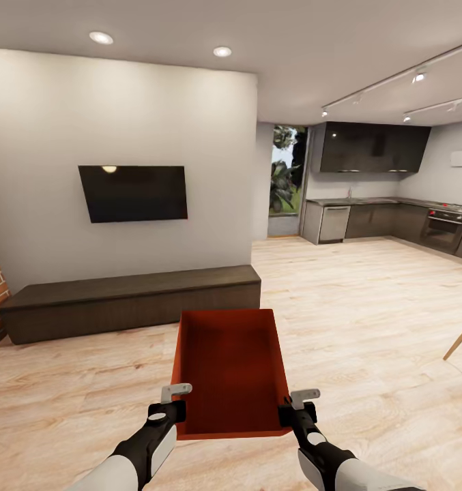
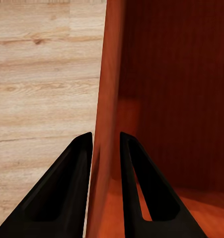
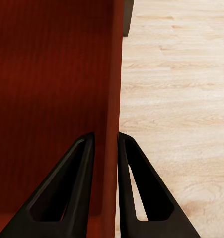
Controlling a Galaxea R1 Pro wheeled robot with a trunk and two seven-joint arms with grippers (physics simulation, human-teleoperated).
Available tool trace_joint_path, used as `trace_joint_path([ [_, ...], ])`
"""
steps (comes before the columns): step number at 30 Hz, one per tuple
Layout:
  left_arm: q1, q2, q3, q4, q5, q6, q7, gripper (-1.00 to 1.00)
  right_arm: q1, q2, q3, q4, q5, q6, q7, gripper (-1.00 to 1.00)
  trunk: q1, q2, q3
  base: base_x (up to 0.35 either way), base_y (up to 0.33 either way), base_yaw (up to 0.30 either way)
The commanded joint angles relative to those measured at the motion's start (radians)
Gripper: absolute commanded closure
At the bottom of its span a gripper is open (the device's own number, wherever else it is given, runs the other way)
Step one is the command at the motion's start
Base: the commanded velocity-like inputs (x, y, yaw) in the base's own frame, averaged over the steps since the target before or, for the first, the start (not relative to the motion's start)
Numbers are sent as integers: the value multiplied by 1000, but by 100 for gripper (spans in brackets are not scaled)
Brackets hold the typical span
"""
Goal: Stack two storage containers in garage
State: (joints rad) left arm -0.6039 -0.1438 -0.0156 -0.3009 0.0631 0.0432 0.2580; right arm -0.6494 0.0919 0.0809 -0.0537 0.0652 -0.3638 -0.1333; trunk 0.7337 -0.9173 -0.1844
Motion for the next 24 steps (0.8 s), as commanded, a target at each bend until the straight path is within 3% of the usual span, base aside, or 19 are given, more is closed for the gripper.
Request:
trace_joint_path([
  [1, 0, 1, 11, -3, -8, 6, 21, 100, -1, -3, -33, 1, -11, -5, -15, 100, -4, 6, 2, 0, 0, 0],
  [16, 0, 0, 11, -3, -8, 4, 21, 100, -1, -3, -34, 1, -11, -5, -15, 100, -4, 6, 2, 0, 0, -4],
  [24, 0, 0, 11, -4, -8, 4, 21, 100, -1, -2, -35, 1, -11, -4, -16, 100, -4, 6, 2, 0, 0, -196],
])
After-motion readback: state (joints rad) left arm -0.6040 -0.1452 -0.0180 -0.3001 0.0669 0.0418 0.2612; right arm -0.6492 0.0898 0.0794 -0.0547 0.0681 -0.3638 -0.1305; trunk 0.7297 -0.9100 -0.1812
